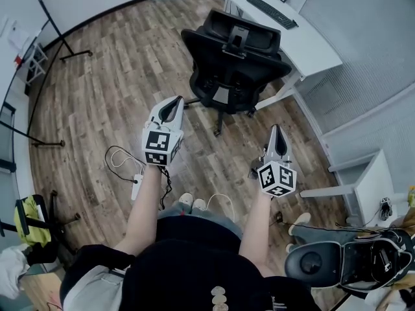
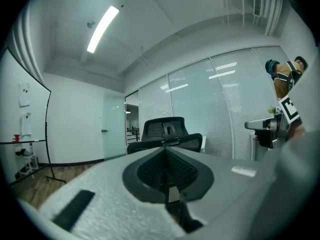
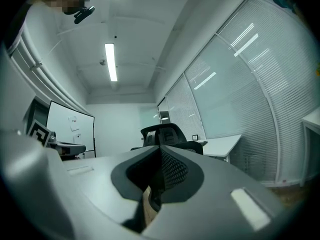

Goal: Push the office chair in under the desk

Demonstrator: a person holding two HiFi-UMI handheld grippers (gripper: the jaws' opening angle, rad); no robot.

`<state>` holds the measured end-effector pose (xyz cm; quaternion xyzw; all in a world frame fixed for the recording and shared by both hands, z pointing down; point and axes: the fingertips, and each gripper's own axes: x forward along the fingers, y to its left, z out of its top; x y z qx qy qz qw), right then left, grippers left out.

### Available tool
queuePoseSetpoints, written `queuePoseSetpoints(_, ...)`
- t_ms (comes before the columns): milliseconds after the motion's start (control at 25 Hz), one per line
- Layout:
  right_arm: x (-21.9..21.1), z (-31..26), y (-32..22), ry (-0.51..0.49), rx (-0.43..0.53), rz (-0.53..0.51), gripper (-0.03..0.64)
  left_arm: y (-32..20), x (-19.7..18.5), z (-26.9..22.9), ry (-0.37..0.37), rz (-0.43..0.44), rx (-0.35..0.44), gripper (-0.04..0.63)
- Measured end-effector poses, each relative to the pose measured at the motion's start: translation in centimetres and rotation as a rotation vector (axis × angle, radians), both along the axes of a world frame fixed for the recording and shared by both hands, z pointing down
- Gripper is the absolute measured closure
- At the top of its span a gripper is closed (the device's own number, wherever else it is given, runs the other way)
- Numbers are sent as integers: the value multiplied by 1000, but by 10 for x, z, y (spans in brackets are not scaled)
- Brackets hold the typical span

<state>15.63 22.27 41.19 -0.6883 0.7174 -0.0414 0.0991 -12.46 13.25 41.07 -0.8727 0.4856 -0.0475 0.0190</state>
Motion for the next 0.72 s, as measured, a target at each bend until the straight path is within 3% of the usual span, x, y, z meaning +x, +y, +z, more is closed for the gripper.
queuePoseSetpoints(80, 0, 0, 0, 2, 2, -14, 612, 1, -1, -1, 23, -6, 0, 588)
queuePoseSetpoints(200, 5, -1, 0, -23, 20, -25, 560, 2, -1, -4, 78, -14, 2, 588)
queuePoseSetpoints(360, 14, -2, 1, -61, 40, -27, 511, 7, 1, -5, 145, -9, -11, 502)
queuePoseSetpoints(520, 19, 1, 1, -74, 44, -40, 485, 10, 4, -4, 181, -13, -16, 437)
queuePoseSetpoints(720, 26, 6, 2, -90, 51, -53, 474, 20, 9, 5, 186, -22, -18, 423)
